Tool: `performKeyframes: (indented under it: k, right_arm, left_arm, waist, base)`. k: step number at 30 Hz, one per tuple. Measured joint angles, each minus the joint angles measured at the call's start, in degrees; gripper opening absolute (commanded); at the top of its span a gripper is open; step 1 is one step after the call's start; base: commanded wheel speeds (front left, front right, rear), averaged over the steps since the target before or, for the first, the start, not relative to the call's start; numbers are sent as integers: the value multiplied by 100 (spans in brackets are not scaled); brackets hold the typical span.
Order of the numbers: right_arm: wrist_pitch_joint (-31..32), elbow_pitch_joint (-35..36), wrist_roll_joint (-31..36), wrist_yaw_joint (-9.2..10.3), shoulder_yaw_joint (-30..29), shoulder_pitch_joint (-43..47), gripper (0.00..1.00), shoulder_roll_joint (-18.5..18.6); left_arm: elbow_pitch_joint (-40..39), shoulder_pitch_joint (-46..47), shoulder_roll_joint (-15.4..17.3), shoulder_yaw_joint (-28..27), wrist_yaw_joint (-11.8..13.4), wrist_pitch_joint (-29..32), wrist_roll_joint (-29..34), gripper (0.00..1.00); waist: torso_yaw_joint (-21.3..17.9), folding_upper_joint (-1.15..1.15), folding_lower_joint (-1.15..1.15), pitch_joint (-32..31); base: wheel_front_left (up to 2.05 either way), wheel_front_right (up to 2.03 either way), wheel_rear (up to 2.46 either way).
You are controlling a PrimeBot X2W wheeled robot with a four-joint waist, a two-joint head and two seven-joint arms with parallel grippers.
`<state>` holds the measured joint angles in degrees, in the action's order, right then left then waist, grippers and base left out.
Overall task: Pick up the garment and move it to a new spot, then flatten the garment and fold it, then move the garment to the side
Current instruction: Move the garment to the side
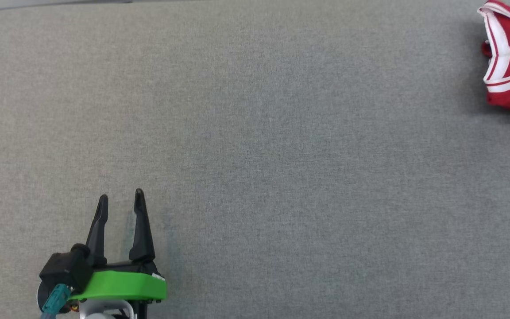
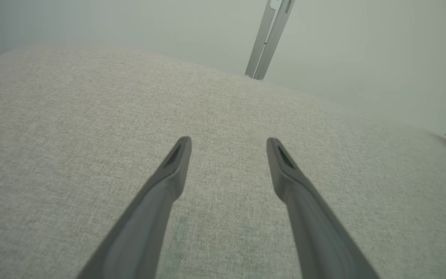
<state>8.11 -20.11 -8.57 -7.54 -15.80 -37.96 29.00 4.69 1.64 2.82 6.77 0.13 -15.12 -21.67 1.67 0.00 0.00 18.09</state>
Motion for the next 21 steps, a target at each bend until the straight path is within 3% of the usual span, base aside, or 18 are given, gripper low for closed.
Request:
performKeyframes:
  k: [3,10,21]
  right_arm:
    - [-745,366,-34,1,250,737,100,-43]
    - [-2101,793,410,1,250,2418,100,-804]
    - [-2310,1121,724,1,502,4044,100,-2073]
  left_arm:
    - [-34,-198,3,-68,36,0,5,100]
    - [-165,-661,-1,-381,155,0,263,100]
    - [114,-914,-1,-521,194,0,671,100]
  waist:
    - [-19,0,0,-276]
    - [-53,0,0,-997]
    - [-36,0,0,-1982]
  base:
    - [0,0,0]
    - [0,0,0]
    - [0,0,0]
